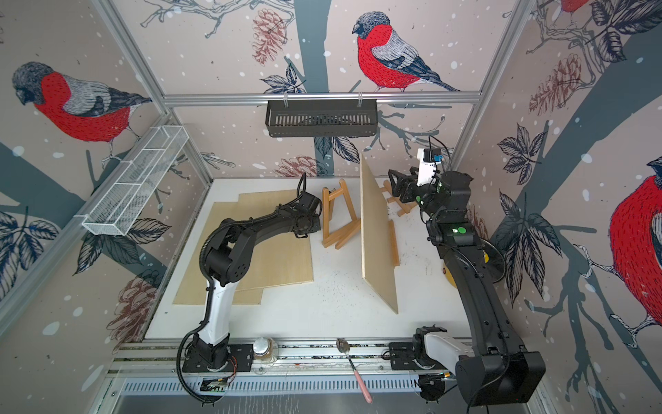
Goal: Disassemble the easel
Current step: Adjust the drawing board.
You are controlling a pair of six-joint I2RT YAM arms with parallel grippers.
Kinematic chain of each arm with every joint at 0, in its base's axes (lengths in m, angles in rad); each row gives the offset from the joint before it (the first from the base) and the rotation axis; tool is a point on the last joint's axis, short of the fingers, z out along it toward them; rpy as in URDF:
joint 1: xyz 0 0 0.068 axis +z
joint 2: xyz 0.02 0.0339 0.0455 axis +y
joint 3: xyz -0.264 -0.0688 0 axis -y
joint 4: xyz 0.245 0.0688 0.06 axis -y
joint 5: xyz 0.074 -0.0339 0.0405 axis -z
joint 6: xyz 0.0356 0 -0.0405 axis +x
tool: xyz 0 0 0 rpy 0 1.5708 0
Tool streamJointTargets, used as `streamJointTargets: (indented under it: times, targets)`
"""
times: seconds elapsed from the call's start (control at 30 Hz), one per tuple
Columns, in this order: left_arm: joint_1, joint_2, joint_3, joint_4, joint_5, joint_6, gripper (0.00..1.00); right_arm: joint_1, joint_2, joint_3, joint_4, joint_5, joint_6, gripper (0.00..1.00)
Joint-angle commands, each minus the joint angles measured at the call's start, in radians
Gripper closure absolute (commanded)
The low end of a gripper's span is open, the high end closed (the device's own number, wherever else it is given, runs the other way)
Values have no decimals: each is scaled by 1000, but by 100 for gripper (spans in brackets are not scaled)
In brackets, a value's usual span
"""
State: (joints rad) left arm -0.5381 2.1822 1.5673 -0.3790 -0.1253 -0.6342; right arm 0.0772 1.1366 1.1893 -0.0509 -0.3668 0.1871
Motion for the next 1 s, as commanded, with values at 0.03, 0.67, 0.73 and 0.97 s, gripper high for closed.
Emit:
streamJointTargets:
  times: [0.03, 0.67, 0.73, 0.97]
  targets:
    - [29, -28, -46, -153, -47, 3, 79, 1, 1, -6, 39, -22, 17, 24]
    - [92, -147, -164, -147, -82, -6, 79, 6, 7, -15, 43, -41, 24, 24]
    - [100, -167, -184, -130, -77, -8, 79, 7, 9, -15, 43, -43, 24, 24]
    - [114, -199, -167, -120, -83, -9, 79, 12, 15, -14, 42, -45, 22, 24]
